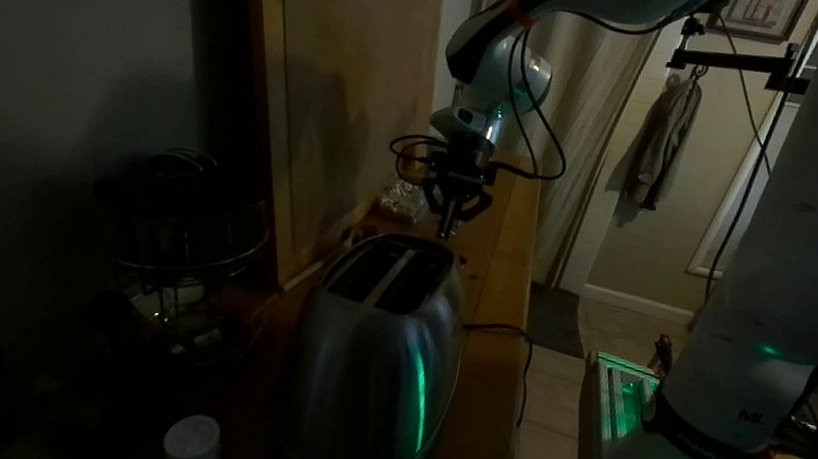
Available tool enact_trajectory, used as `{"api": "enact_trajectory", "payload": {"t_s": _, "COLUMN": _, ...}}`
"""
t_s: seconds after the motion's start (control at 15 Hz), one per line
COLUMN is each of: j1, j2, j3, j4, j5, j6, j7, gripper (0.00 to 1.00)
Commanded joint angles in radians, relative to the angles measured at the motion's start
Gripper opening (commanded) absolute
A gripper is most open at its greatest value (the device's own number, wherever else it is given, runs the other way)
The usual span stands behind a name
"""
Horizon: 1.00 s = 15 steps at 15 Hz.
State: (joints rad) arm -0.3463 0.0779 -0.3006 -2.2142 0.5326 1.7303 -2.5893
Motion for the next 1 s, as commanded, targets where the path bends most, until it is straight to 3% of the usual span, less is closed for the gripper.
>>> {"api": "enact_trajectory", "payload": {"t_s": 0.0, "j1": -0.018, "j2": 0.067, "j3": -0.005, "j4": 0.064, "j5": 0.054, "j6": -0.064, "j7": -0.069, "gripper": 0.02}}
{"api": "enact_trajectory", "payload": {"t_s": 0.13, "j1": -0.008, "j2": 0.032, "j3": 0.001, "j4": 0.023, "j5": 0.02, "j6": -0.021, "j7": -0.033, "gripper": 0.07}}
{"api": "enact_trajectory", "payload": {"t_s": 0.33, "j1": -0.008, "j2": 0.034, "j3": 0.002, "j4": 0.022, "j5": 0.019, "j6": -0.021, "j7": -0.033, "gripper": 0.07}}
{"api": "enact_trajectory", "payload": {"t_s": 0.4, "j1": -0.012, "j2": 0.045, "j3": -0.001, "j4": 0.034, "j5": 0.024, "j6": -0.033, "j7": -0.04, "gripper": 0.02}}
{"api": "enact_trajectory", "payload": {"t_s": 0.93, "j1": -0.051, "j2": 0.099, "j3": -0.007, "j4": 0.067, "j5": 0.048, "j6": -0.127, "j7": -0.101, "gripper": 0.02}}
